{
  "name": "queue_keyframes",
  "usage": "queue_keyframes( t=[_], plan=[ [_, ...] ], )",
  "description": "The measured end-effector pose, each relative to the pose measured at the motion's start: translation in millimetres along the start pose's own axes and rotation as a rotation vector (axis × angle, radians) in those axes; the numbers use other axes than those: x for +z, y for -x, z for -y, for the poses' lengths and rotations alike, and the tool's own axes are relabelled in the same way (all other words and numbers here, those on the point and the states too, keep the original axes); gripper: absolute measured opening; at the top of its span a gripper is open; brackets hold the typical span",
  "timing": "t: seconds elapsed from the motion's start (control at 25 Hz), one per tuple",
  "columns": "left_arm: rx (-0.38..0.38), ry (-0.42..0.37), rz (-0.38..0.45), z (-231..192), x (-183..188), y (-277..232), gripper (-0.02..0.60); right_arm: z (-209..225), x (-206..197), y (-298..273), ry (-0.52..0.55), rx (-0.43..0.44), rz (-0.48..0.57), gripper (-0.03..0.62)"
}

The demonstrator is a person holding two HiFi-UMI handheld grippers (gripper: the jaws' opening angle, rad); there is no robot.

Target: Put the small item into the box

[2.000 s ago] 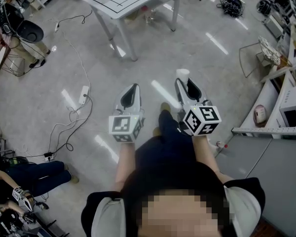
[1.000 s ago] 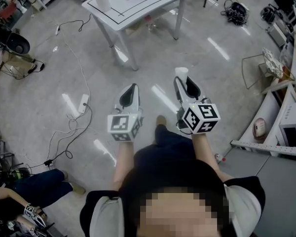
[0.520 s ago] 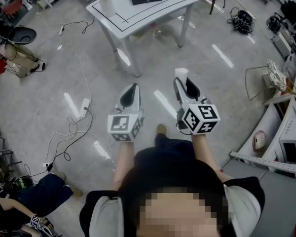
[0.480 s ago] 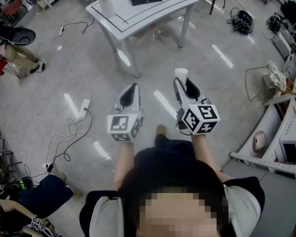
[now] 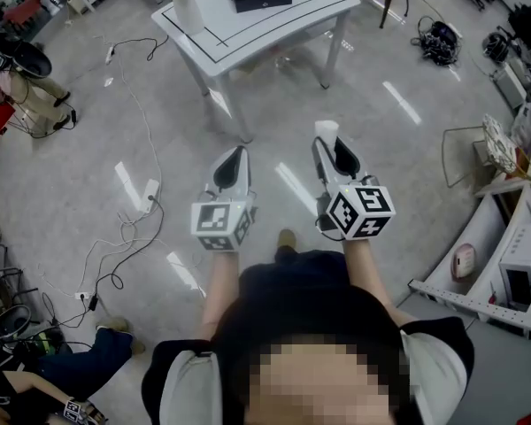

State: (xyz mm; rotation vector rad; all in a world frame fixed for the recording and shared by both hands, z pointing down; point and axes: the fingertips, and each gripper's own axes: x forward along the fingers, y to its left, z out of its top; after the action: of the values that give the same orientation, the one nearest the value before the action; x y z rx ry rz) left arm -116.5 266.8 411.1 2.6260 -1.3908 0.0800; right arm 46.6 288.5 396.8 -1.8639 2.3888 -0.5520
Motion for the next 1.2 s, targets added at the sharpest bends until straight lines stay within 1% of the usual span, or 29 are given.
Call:
queue_keyframes(
  t=[0.32, 0.6, 0.84, 1.2],
  plan=[
    [0.031, 0.012, 0.011, -2, -4, -14, 0.009, 10, 0, -12, 0.002, 0.035, -0.012, 0.14],
    [0.03, 0.029, -0.004, 0, -5, -20, 0.009, 17, -1, -13, -0.019, 0.032, -0.021, 0.138],
    [0.025, 0.02, -0.01, 3, -6, -21, 0.009, 25, -1, -11, -0.033, 0.021, -0.018, 0.14],
    [0.021, 0.031, -0.021, -3, -8, -27, 0.009, 25, -1, -22, -0.038, 0.02, -0.028, 0.14]
  ],
)
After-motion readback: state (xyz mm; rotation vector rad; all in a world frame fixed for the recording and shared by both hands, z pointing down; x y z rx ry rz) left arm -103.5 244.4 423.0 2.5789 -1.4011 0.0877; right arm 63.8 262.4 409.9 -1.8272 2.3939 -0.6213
